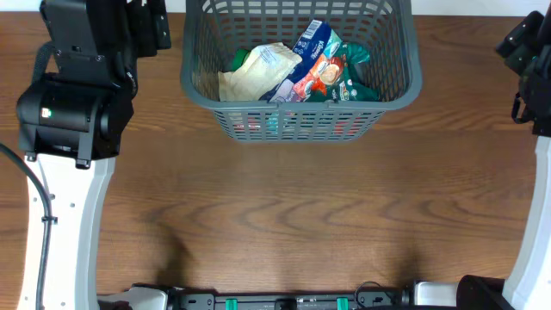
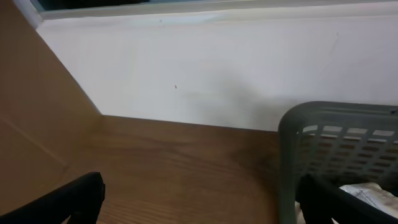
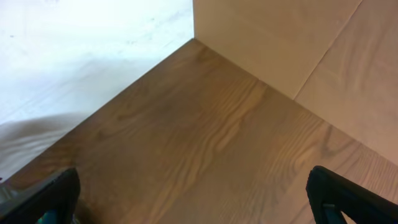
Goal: Pack container
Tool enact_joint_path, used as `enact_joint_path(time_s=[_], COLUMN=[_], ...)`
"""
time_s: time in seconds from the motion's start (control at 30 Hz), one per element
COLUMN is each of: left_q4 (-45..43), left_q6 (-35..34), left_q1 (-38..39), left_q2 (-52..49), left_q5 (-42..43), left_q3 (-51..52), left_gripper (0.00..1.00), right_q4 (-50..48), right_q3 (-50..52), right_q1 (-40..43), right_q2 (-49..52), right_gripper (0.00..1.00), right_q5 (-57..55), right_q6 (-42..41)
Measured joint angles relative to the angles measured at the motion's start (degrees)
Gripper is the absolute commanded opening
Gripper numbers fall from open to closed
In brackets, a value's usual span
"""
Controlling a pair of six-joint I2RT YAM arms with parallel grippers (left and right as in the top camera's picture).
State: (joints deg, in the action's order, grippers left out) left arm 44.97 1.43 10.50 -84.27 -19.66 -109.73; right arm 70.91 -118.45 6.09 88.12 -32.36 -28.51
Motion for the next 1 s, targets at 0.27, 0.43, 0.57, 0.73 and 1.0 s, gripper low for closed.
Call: enact_joint_path(time_s=[0.27, 0.43, 0.57, 0.73, 1.0], left_q4=[0.0, 0.0, 0.9, 2.6, 2.5], left_q6=[0.0, 0.0, 0.0, 0.0, -0.5], left_q1=[0.0, 0.0, 0.0, 0.0, 0.0], left_q2=[0.0, 0.0, 0.0, 1.2, 12.1], left_q5=[0.0, 0.0, 0.0, 0.0, 1.4], left_q3=[0.0, 0.0, 0.0, 0.0, 1.8], left_gripper=[0.99, 0.99, 0.98, 0.99, 0.98], right_q4=[0.0, 0.0, 0.0, 0.0, 0.0], right_q3=[0.0, 0.0, 0.0, 0.0, 0.0], right_q1=[0.0, 0.0, 0.0, 0.0, 0.0], right_q2=[0.0, 0.0, 0.0, 0.0, 0.0], right_gripper=[0.99, 0.99, 0.99, 0.99, 0.99], right_q5=[0.0, 0.0, 0.0, 0.0, 0.0], right_q6=[0.0, 0.0, 0.0, 0.0, 0.0])
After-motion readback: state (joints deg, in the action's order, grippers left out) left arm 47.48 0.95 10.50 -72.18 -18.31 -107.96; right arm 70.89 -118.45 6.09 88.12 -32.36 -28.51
